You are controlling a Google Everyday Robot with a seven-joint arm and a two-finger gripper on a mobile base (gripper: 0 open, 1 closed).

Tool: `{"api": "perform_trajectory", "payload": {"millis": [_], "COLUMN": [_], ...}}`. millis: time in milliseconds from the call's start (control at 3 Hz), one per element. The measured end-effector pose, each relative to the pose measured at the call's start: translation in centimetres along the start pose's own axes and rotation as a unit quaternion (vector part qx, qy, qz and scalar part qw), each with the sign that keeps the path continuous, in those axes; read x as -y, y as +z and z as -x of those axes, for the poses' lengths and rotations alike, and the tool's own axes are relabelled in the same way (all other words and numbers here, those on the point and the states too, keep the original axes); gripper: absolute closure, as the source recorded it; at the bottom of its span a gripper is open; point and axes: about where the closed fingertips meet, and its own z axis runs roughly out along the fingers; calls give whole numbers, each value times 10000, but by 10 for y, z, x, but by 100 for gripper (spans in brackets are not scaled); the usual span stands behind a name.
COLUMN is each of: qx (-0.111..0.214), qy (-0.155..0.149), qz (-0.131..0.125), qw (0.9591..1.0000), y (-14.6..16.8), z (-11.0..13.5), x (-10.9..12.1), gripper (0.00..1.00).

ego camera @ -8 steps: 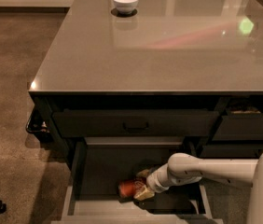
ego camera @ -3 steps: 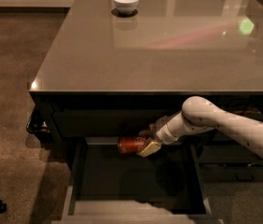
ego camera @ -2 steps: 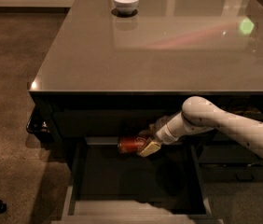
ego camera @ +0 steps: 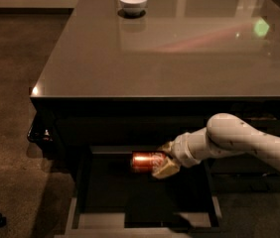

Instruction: Pick coke can from middle drawer and place on counter

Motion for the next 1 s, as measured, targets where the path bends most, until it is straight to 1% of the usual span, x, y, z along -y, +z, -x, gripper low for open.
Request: {"api": "perform_trajectory", "payload": {"millis": [333,667,1000], "qx": [-226,-465,-465], "qy": [206,45,45], "qz": [-388,-474,-473], "qw": [9988,9978,9978], "y": [-44,-79,-79], "z": [-4,7,7], "x": [-29,-18,-19], "gripper": [100,100,100]}}
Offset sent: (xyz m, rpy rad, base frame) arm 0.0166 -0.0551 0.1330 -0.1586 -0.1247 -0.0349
